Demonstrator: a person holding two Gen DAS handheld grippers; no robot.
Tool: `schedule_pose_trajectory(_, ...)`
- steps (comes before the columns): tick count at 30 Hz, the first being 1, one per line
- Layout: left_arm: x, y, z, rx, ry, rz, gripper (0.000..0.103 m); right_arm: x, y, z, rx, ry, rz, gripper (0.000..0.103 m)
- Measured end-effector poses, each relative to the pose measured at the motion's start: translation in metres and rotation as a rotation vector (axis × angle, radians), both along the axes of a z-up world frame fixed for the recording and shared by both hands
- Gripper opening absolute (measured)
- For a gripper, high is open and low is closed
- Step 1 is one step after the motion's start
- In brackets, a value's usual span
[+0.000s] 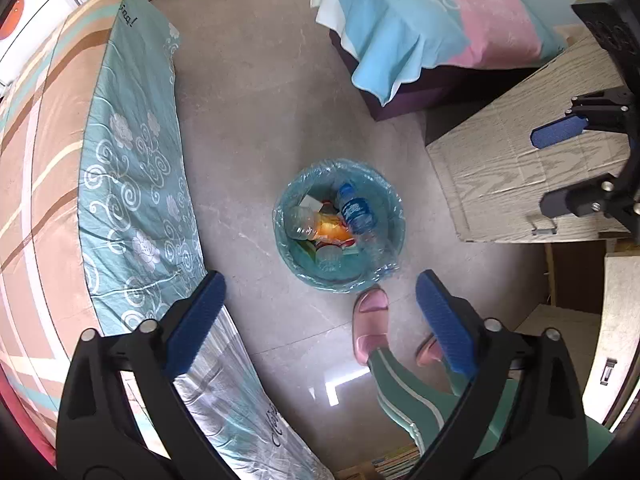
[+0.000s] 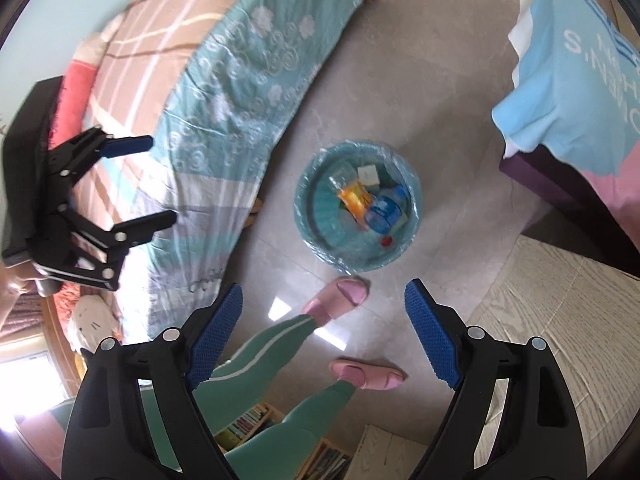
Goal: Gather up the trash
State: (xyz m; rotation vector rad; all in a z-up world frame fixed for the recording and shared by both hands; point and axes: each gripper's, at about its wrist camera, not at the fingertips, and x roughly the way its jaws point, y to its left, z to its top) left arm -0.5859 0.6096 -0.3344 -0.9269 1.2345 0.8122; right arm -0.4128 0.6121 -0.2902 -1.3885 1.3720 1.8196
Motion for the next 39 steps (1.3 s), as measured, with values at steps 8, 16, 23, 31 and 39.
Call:
schedule_pose_trajectory(8, -0.003, 0.001, 0.037, -0.027, -0.070, 0.109, 0.096, 0.016, -0.018, 0.081, 0.135, 0.043, -0.043, 0.093)
schedule_pose_trajectory(16, 0.028, -0.002, 0.088, -0.007, -0.092, 0.098, 0.096, 0.072, -0.048, 0.160, 0.238, 0.104, -0.240, 0.097)
schedule_pose_trajectory(23, 0.086, -0.015, 0.139, 0.102, -0.075, -0.079, 0.096, 0.145, -0.098, 0.219, 0.372, 0.121, -0.477, 0.097)
schedule_pose_trajectory(31, 0.176, -0.035, 0.184, 0.136, -0.176, -0.315, 0.096, 0.246, -0.194, 0.260, 0.487, -0.026, -0.850, 0.097)
schedule_pose_trajectory(39, 0.275, -0.093, 0.219, 0.145, -0.241, -0.636, 0.096, 0.316, -0.320, 0.263, 0.455, -0.125, -1.249, 0.097)
